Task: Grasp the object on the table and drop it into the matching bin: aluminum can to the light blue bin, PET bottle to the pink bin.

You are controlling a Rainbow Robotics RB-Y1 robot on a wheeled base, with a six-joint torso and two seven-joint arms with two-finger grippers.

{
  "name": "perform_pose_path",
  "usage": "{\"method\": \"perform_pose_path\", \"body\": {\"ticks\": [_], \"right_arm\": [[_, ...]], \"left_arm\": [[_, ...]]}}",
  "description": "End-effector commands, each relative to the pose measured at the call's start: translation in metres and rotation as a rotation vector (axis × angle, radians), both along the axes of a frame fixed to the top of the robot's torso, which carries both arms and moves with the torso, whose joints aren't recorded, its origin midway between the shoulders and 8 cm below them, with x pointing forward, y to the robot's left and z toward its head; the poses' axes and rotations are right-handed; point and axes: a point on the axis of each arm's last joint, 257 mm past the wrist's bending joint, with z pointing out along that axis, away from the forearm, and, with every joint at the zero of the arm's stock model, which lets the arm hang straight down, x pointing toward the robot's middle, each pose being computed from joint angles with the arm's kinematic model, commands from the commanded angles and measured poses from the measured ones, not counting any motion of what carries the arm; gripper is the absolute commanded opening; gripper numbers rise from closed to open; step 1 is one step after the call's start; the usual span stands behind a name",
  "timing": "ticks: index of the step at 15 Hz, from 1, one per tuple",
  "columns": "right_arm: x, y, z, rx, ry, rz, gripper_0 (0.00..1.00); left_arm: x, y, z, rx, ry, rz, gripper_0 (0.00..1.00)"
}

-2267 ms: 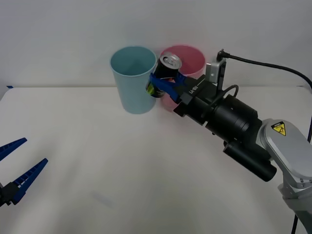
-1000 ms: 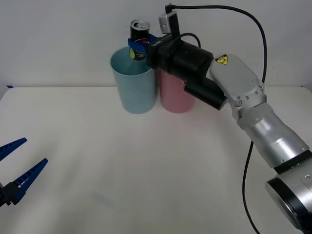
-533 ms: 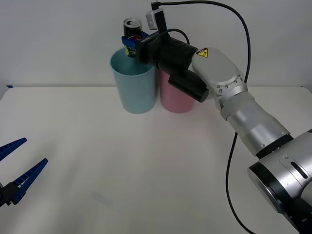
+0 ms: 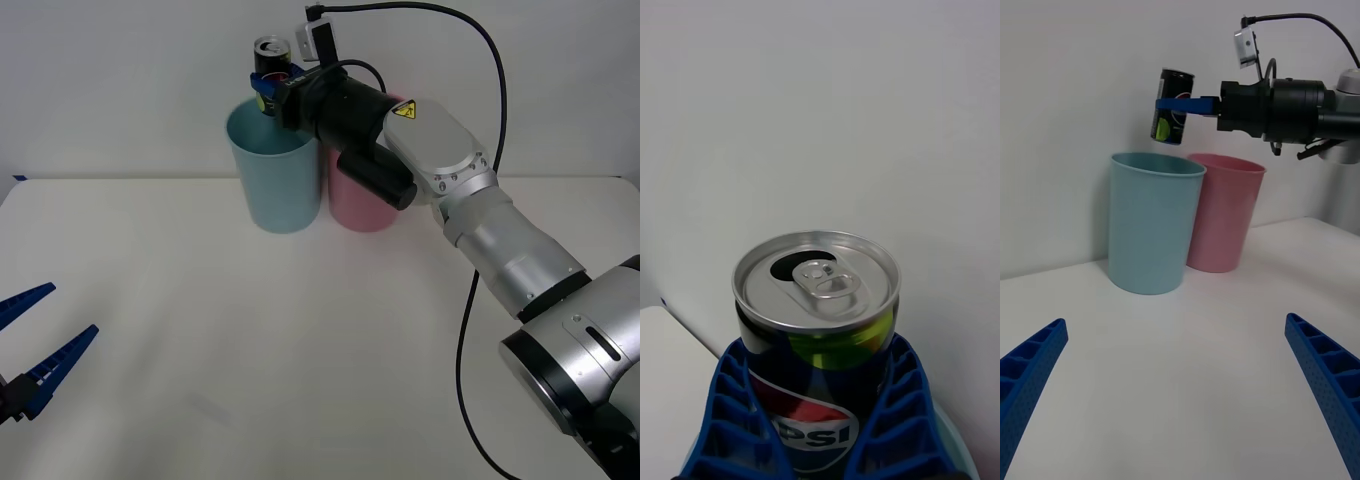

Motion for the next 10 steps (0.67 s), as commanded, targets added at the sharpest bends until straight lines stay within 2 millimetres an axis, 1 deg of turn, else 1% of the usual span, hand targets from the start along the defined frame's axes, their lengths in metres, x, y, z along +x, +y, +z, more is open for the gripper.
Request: {"method": "perform_pose_path", "body": {"ticks": [1, 7, 9, 10], "right_arm": [[0.002, -0.002, 0.000, 0.001, -0.002, -0.009, 1.00], [0.000, -0.001, -0.001, 0.000, -0.005, -0.002, 1.00], [-0.007, -0.002, 0.003, 0.007, -0.024, 0.009, 1.00], [-0.014, -0.005, 0.004, 0.018, -0.040, 0.016, 1.00]], "left_arm": [[0.000, 0.000, 0.000, 0.000, 0.000, 0.000, 1.00], [0.000, 0.000, 0.000, 0.000, 0.000, 0.000, 1.00], [0.000, 0.000, 0.000, 0.000, 0.000, 0.000, 1.00], [0.000, 0.000, 0.000, 0.000, 0.000, 0.000, 1.00]]}}
